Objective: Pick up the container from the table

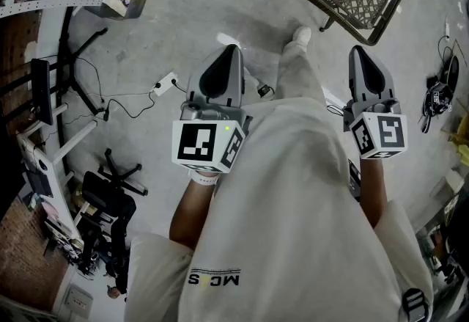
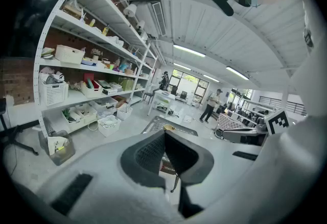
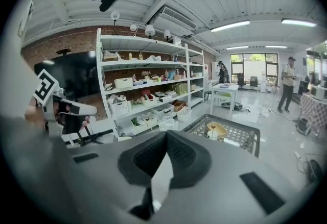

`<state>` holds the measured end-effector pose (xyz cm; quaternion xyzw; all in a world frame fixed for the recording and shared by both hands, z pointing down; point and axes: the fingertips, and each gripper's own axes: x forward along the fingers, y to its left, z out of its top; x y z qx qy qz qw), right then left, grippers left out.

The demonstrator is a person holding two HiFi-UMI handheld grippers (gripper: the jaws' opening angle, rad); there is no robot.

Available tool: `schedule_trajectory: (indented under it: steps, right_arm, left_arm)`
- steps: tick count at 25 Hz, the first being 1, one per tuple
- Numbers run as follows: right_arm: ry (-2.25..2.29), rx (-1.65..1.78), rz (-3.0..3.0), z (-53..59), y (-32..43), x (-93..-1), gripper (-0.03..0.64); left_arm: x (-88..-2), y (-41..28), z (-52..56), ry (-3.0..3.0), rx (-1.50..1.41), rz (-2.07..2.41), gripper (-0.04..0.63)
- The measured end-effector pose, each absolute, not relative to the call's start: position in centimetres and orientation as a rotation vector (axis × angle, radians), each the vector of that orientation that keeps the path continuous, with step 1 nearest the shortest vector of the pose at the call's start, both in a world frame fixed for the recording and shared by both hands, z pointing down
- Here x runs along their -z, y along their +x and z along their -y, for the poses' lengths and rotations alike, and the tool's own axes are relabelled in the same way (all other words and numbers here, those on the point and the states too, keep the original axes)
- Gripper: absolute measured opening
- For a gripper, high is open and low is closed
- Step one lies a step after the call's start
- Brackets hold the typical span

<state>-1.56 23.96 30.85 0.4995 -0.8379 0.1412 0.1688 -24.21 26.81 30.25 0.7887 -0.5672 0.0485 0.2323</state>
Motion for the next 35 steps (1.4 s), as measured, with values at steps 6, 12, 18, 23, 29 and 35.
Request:
schedule_trajectory:
  steps: [6, 12, 18, 23, 29, 35]
  right_arm:
    - [1.427, -0.324, 2.420, -30.9, -2.0, -27.7, 0.017]
    - [1.544, -0.346, 2.416, -33.4, 1.7, -26.9, 0.017]
    - [1.636, -0.360, 2.429, -36.4, 7.0, -26.7, 0.017]
    - [1.674, -0.366, 2.457, -37.5, 10.7, -26.9, 0.018]
    - [1.687, -0.340, 2.470, -37.8, 14.5, -26.4, 0.018]
    - [1.719, -0.380, 2.453, -35.9, 16.6, -26.9, 0.018]
  left_arm:
    - [-28.7, -22.1, -31.8, 2.228, -0.126, 1.509, 0.025]
    - [-27.4, -17.2, -33.3, 2.305, -0.118, 1.442, 0.025]
    - [-26.8, -11.0, -35.2, 2.378, -0.165, 1.381, 0.025]
    - [-26.5, -7.1, -36.3, 2.399, -0.178, 1.386, 0.025]
    - [-26.5, -3.7, -36.7, 2.378, -0.191, 1.398, 0.025]
    - [-26.8, -1.2, -34.7, 2.392, -0.212, 1.352, 0.025]
